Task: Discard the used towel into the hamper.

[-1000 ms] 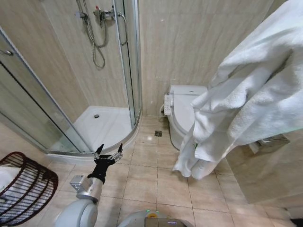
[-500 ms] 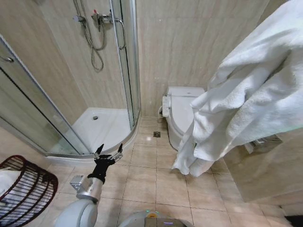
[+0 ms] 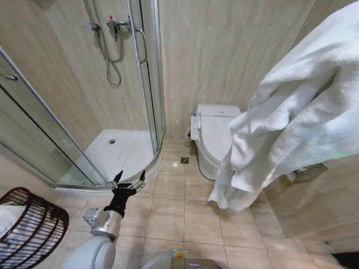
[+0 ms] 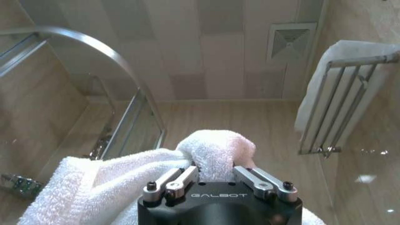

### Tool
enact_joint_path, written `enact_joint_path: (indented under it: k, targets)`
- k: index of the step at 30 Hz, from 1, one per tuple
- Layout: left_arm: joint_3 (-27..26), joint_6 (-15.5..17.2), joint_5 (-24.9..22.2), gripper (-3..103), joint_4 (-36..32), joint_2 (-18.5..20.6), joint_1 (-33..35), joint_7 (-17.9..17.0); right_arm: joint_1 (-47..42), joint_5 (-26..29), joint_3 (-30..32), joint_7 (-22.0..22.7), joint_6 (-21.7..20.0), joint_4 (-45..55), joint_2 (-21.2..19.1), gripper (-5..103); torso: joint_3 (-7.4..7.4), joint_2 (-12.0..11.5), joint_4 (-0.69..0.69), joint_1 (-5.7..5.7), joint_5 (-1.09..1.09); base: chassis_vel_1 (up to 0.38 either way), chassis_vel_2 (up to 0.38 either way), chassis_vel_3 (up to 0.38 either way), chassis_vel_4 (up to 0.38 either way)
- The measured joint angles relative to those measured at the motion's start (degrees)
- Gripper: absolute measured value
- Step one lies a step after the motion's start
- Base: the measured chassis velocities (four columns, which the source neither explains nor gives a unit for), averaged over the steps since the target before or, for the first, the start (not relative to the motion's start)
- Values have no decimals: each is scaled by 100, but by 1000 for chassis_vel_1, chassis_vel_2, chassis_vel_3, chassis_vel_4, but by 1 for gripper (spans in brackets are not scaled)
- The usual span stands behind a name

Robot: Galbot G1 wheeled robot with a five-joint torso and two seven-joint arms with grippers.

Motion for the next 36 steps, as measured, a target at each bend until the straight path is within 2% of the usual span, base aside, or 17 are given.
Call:
enact_joint_path:
  k: [36]
  targets:
    - [0, 0, 0, 100, 0, 0, 0, 0, -96, -96, -60, 10, -28, 1, 101, 13, 487, 835, 0, 344, 0, 0, 0, 0, 0]
